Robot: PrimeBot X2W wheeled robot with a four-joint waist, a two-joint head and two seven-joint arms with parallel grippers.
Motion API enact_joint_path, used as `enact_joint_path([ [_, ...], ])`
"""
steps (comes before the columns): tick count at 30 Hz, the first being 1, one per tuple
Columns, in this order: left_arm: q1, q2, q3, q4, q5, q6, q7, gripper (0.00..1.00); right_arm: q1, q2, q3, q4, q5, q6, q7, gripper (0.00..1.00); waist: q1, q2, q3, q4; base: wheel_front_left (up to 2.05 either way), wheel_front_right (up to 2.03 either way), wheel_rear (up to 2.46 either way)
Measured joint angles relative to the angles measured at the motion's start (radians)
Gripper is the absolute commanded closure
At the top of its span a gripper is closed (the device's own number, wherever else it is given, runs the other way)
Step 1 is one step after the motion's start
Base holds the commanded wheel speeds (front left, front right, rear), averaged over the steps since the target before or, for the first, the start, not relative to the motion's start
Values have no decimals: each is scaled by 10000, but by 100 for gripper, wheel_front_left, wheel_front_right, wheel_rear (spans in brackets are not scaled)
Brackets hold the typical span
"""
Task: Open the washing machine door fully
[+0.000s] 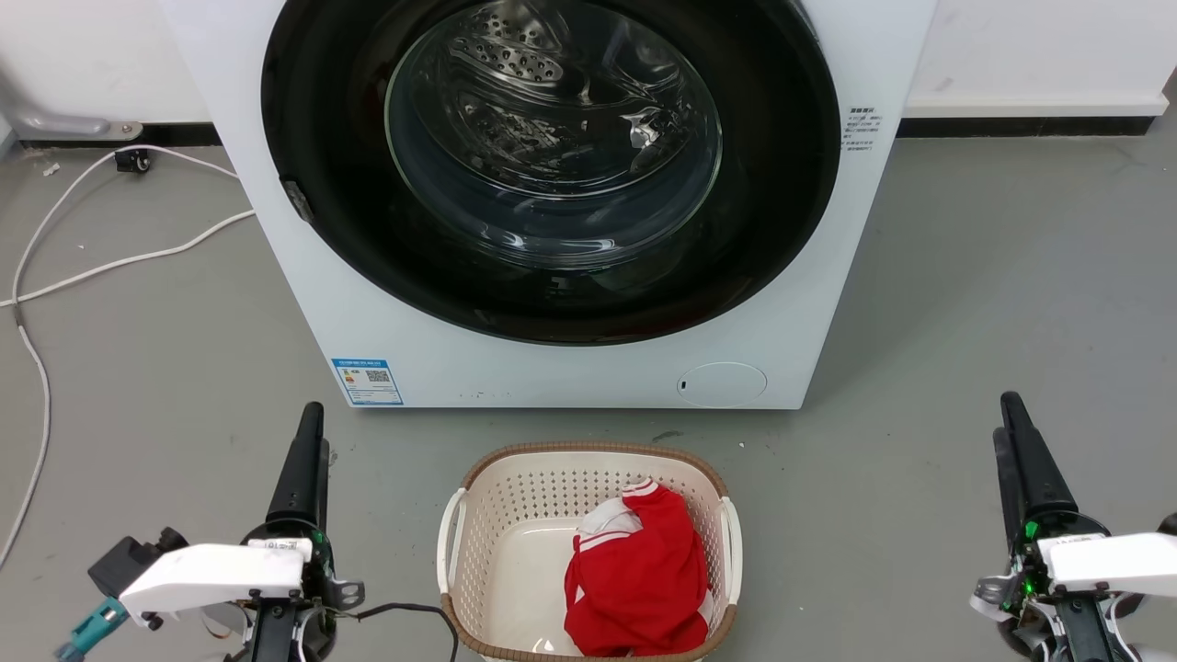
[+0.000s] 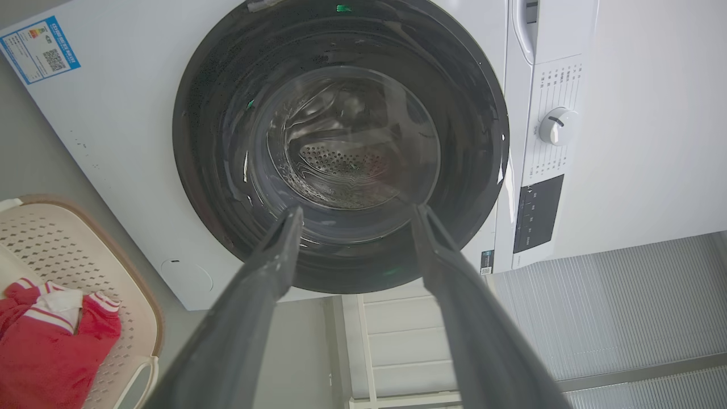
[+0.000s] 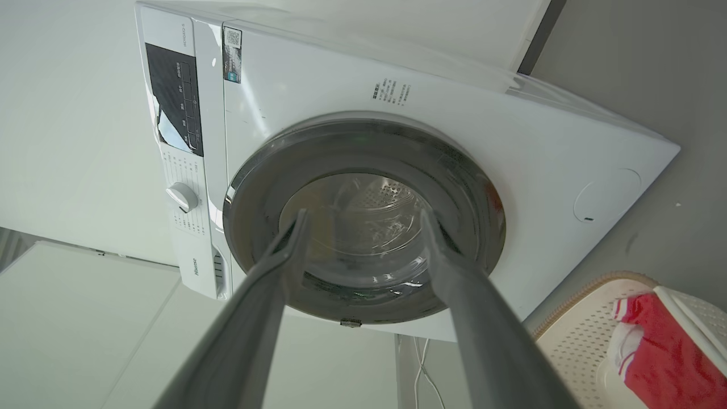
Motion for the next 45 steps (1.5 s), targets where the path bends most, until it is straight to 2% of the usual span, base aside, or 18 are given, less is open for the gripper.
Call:
enact_joint_path([
  [9,-199,-2,35,-510,2113,0,-347,0,1,29,151,-955,-3407,0,-345,0,0,0,14,-1,0,0,0],
  [16,-217,4,-56,-627,3814,0,-610,0,187,44,397,-1231,-5329,0,-556,0,0,0,17,-19,0,0,0],
  [31,-220,82,-522,-570,6719,6,-1085,0,432,67,623,-1177,-7829,0,-734,0,0,0,23,-59,0,0,0],
  [36,-219,98,-642,-619,7674,132,-1225,0,433,75,610,-1145,-8550,0,-779,0,0,0,23,-64,0,0,0],
  [45,-219,228,-869,-531,8924,238,-1478,0,482,88,569,-1143,-9718,0,-859,0,-1,0,4,-70,0,0,0],
])
